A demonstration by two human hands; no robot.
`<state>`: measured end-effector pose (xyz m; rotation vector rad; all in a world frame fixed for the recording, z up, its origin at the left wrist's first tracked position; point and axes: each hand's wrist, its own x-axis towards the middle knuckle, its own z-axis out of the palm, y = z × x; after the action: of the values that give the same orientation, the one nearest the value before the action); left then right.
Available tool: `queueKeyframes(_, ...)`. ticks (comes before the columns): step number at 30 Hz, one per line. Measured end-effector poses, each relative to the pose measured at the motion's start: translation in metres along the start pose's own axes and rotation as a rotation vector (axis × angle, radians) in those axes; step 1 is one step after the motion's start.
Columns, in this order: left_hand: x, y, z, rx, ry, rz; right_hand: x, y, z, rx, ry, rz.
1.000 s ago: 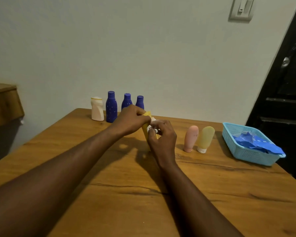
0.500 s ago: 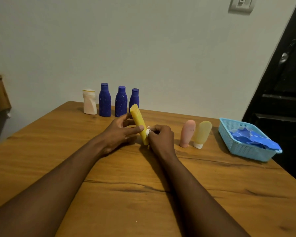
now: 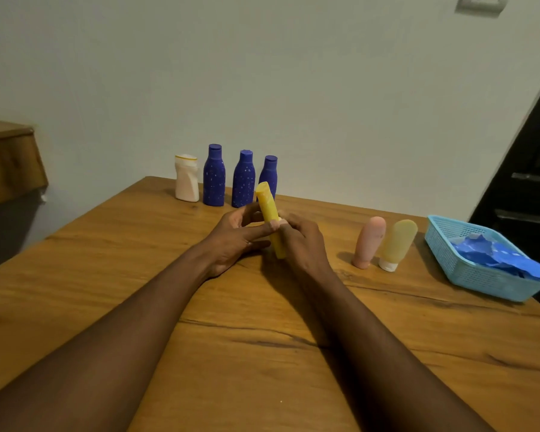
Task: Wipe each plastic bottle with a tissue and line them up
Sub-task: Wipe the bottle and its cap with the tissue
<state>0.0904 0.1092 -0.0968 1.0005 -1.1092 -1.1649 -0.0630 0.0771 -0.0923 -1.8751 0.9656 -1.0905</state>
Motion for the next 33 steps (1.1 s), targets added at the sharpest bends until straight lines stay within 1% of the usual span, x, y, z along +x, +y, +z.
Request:
queueKeyframes(2, 0.000, 0.000, -0.001, -0.024, 0.022, 0.002, -0.006, -0.002, -0.003, -0.039, -0.099, 0.086)
queueKeyframes(5, 0.001, 0.000, -0.001, -0.077, 0.043, 0.005, -0.015, -0.008, -0.005, -0.038, -0.141, 0.117)
queueKeyframes(8, 0.002, -0.001, -0.001, -0.107, 0.039, 0.009, -0.019, -0.018, 0.001, 0.025, -0.134, 0.031)
queueKeyframes(10, 0.002, -0.002, -0.002, -0.103, 0.029, 0.017, -0.019, -0.021, 0.009, 0.115, -0.114, -0.037)
queueKeyframes(13, 0.002, -0.002, -0.002, -0.062, -0.025, 0.013, -0.014, -0.020, 0.019, 0.208, -0.132, -0.049)
queueKeyframes(16, 0.000, -0.001, 0.005, -0.032, -0.083, 0.011, -0.006, -0.018, 0.019, 0.203, -0.092, -0.055)
queueKeyframes(18, -0.002, -0.001, 0.010, -0.042, -0.085, 0.020, -0.003, -0.016, 0.017, 0.195, -0.066, -0.052)
queueKeyframes(22, -0.001, -0.005, 0.012, -0.077, -0.045, 0.036, -0.006, -0.015, 0.016, 0.240, -0.077, 0.015)
queueKeyframes(26, 0.003, -0.007, 0.012, -0.103, 0.004, 0.033, -0.009, -0.011, 0.014, 0.155, -0.014, 0.047)
queueKeyframes(31, 0.004, -0.006, 0.012, -0.106, -0.012, 0.001, -0.013, -0.012, 0.007, 0.215, 0.070, -0.014)
queueKeyframes(33, 0.004, -0.007, 0.011, -0.112, -0.035, -0.012, -0.013, -0.017, 0.003, 0.180, 0.142, -0.055)
